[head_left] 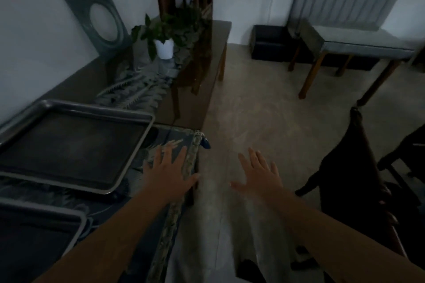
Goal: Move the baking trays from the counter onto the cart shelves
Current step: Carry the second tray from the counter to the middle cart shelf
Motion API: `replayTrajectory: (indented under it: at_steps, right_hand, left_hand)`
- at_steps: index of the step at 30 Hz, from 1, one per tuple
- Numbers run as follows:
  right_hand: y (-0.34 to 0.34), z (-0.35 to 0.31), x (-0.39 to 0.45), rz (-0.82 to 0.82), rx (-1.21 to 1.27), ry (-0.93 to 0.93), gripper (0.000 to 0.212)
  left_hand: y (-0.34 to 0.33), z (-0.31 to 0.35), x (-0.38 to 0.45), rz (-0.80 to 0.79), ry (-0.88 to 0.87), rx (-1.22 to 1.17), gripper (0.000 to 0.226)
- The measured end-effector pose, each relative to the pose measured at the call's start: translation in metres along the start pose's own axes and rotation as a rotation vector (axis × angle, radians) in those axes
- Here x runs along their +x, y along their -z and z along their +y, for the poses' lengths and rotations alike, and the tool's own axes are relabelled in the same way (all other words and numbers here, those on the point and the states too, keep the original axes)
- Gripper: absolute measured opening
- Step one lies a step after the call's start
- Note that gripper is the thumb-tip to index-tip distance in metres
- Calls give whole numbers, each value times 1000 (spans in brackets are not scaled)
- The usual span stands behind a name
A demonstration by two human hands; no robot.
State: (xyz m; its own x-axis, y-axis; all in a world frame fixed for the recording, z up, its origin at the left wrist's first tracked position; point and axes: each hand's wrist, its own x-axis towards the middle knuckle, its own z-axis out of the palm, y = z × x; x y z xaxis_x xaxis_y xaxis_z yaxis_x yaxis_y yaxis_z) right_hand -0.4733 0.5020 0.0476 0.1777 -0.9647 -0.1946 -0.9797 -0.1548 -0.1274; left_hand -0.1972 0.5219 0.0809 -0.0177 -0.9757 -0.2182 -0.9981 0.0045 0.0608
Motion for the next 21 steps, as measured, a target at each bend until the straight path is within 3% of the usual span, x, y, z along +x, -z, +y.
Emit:
replayTrajectory:
  at_steps: [5, 11, 21]
  right_hand:
    - [24, 8, 106, -10, -27, 191, 107]
    - [50, -7, 215, -40, -95, 430, 114]
    - [38, -138, 307, -178, -207, 836, 107]
  left_hand:
    - [7, -4, 56, 63, 175, -54, 102]
    - [2, -15, 87, 109, 427, -138, 111]
    - [-17, -79, 57, 48, 874, -219, 104]
